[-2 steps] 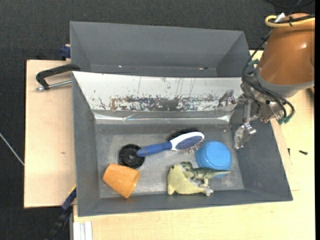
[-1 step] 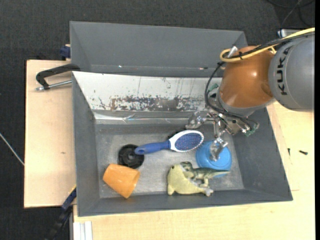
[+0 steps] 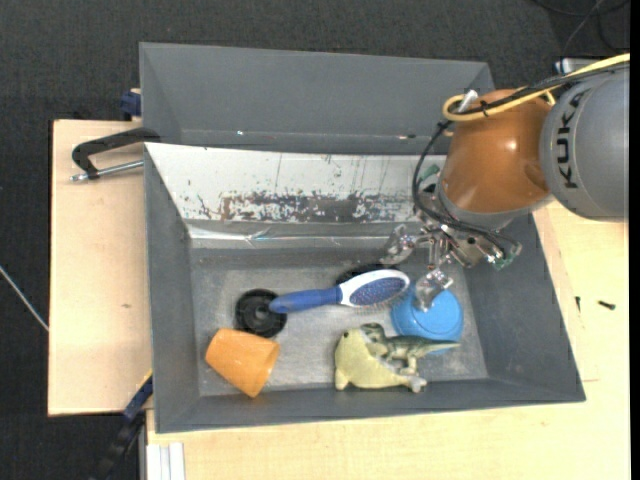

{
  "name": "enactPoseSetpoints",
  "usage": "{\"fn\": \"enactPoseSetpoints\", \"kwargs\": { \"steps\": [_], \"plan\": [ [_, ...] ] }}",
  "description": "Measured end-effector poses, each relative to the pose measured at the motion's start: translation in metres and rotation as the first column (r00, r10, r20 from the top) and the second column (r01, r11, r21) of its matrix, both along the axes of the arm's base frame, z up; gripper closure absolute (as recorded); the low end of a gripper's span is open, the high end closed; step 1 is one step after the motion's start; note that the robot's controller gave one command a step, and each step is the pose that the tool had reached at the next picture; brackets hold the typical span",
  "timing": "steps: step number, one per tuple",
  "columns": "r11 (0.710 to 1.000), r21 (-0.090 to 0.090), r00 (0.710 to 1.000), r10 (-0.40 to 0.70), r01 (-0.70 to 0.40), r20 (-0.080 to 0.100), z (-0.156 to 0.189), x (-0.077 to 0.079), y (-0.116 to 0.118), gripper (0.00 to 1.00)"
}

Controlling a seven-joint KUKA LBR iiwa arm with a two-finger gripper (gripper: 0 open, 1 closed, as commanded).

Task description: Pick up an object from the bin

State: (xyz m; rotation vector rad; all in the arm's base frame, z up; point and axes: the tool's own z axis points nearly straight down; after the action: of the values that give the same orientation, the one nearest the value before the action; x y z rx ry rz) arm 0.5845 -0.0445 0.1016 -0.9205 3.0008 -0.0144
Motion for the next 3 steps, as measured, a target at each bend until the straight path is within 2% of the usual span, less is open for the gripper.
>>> {"fn": "enactPoseSetpoints", "kwargs": {
  "steps": [1,2,3],
  "plan": [
    [0.998,0.009,0.998,-0.06,0.06,0.011,0.107,0.007,-0.008,1.0],
    [0.988,0.01,0.988,0.157,-0.157,-0.004,0.086,0.0,0.051,1.0],
    [0.988,0.01,0.988,0.155,-0.155,-0.003,0.086,0.0,0.05,0.0]
  ]
}}
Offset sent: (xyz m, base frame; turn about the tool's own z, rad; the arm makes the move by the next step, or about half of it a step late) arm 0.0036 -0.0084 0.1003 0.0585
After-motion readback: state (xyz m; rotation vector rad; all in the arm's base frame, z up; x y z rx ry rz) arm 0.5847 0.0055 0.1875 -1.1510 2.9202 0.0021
